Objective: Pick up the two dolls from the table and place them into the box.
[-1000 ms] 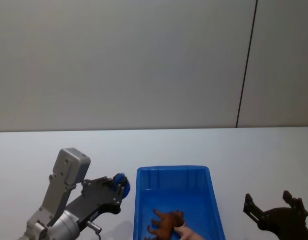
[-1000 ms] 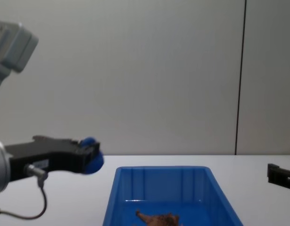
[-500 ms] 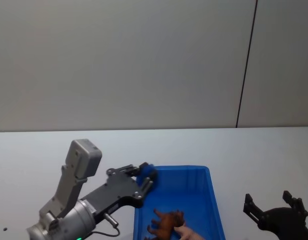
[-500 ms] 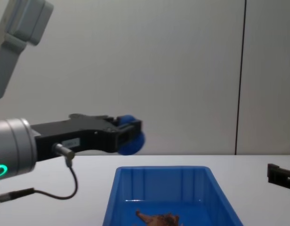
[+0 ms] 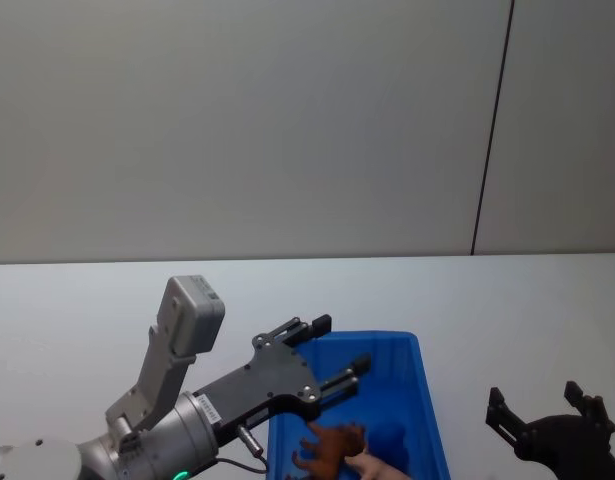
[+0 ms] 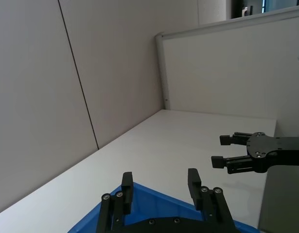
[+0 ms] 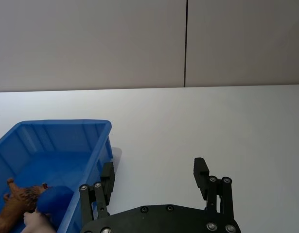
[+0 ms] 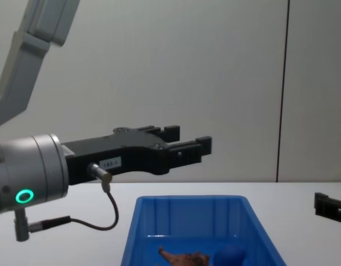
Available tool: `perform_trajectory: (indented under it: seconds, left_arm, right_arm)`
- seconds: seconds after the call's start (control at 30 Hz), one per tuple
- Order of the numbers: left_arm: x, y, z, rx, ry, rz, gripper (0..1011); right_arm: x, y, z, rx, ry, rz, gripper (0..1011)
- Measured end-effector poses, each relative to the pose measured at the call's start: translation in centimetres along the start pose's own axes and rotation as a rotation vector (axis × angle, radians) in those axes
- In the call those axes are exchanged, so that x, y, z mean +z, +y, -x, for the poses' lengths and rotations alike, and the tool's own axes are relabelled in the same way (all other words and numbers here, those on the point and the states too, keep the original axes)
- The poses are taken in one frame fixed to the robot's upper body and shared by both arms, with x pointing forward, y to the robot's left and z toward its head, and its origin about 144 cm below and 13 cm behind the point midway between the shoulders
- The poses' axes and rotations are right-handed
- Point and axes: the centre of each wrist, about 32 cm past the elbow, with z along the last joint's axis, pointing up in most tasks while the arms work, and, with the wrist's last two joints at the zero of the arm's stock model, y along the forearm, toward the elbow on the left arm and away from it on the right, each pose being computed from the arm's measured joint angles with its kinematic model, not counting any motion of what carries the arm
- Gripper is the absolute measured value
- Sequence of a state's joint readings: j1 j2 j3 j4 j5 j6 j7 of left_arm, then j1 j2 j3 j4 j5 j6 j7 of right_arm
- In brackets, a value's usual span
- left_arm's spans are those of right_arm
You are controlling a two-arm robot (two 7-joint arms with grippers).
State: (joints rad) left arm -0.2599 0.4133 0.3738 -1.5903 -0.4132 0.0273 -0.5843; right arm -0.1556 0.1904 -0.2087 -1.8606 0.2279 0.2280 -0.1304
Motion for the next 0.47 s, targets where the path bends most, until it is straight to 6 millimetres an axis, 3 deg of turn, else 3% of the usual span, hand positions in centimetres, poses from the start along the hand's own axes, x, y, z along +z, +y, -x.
perform_trajectory:
  seconds: [0.3,0.47]
  left_arm:
    - [-0.06,-0.48,-0.10,-0.037,0.002,0.016,953]
    - [-0.08,-0.62,-0.12,-0.048,0.002,0.020,1001]
  right_arm:
    - [0.00,0.00,0.00,0.000,0.000,0.000,1001]
    - [0.00,0.00,0.00,0.000,0.000,0.000,1001]
